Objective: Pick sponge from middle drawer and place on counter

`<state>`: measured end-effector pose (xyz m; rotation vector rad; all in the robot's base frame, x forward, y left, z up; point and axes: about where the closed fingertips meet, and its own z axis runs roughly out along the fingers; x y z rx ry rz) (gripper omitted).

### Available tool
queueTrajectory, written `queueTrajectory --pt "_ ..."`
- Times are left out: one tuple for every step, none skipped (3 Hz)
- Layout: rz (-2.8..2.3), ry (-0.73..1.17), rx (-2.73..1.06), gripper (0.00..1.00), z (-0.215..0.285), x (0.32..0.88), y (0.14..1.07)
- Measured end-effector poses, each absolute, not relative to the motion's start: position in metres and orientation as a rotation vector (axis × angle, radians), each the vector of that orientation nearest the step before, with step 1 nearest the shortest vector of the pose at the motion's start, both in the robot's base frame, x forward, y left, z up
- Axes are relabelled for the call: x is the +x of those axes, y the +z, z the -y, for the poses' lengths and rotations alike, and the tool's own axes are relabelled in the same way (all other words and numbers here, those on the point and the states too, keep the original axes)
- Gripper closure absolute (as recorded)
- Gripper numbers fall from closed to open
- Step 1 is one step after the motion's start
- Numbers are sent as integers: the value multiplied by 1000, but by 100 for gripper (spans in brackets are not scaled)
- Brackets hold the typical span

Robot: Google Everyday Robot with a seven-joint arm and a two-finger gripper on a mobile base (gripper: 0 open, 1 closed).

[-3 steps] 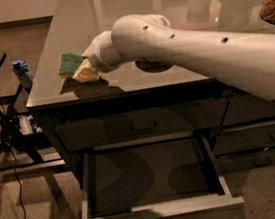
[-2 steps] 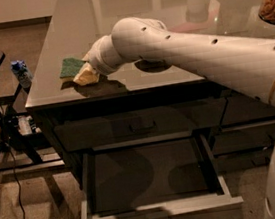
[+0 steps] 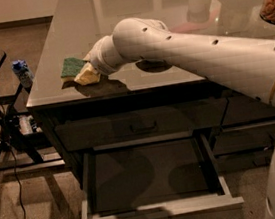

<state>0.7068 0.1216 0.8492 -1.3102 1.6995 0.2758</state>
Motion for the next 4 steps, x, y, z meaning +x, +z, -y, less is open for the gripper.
queueTrajectory --pt "-1699 276 -1310 34 -122 707 849" --pt "-1699 276 -1310 11 -122 707 849" --pt "-1699 276 -1310 0 -122 707 849" --pt "-1699 276 -1310 0 -122 707 849"
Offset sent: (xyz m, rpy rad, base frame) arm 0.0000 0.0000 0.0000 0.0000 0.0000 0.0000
